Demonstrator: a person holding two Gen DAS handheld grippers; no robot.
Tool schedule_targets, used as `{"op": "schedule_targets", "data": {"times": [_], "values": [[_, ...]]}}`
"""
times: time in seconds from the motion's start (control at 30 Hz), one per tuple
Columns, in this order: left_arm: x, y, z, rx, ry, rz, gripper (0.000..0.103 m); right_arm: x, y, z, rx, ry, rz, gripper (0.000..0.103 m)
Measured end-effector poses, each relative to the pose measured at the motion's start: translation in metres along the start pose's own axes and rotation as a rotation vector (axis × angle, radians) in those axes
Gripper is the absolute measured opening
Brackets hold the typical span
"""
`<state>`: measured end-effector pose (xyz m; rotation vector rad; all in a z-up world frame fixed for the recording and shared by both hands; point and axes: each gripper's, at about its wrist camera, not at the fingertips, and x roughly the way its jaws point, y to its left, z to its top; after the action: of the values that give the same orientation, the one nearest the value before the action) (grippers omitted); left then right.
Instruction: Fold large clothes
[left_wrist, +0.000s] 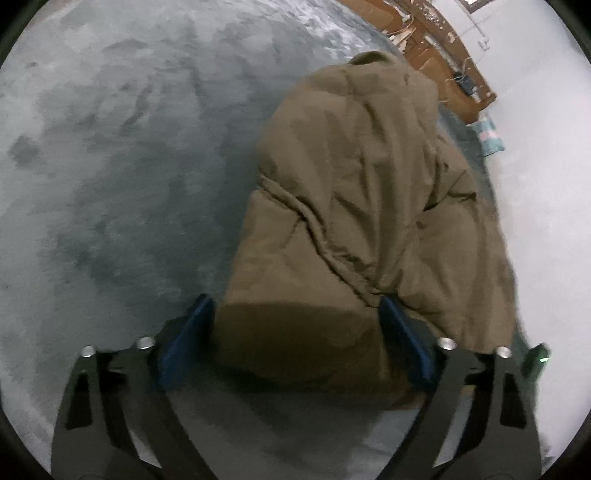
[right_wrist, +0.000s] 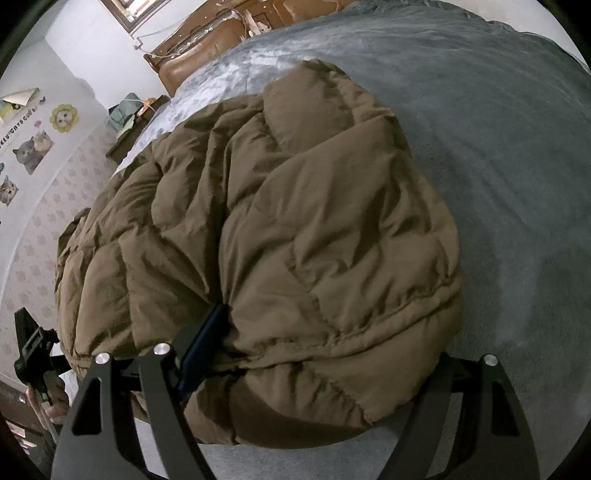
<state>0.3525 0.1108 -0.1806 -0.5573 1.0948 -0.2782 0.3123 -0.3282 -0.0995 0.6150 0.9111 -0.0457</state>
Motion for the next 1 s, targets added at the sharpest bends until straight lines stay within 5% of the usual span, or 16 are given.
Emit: {"op": "schedule_targets", "data": {"times": [0.27,0.63,0.8,1.0], "values": [[0.011,0.005,0.011,-0.090,0.020,-0.063,0.077,-0.001,0.000,0.000,0.001,0.000,0.002,0.080],[0.008,-0.054,0.005,0.275,0.015,0.279,0.042,-0.004,0.004,-0.001,-0.027,0.005,-0.012,0.078],[0.012,-0.081,-0.008,0.445,-0.003,0.441,0.037,-0.009,0.017,0.001,-0.089,0.017,-0.045,0.068],[0.014,-0.097,-0.014,0.528,-0.001,0.523,0.034,-0.016,0.030,0.003,-0.132,0.028,-0.084,0.052]]}}
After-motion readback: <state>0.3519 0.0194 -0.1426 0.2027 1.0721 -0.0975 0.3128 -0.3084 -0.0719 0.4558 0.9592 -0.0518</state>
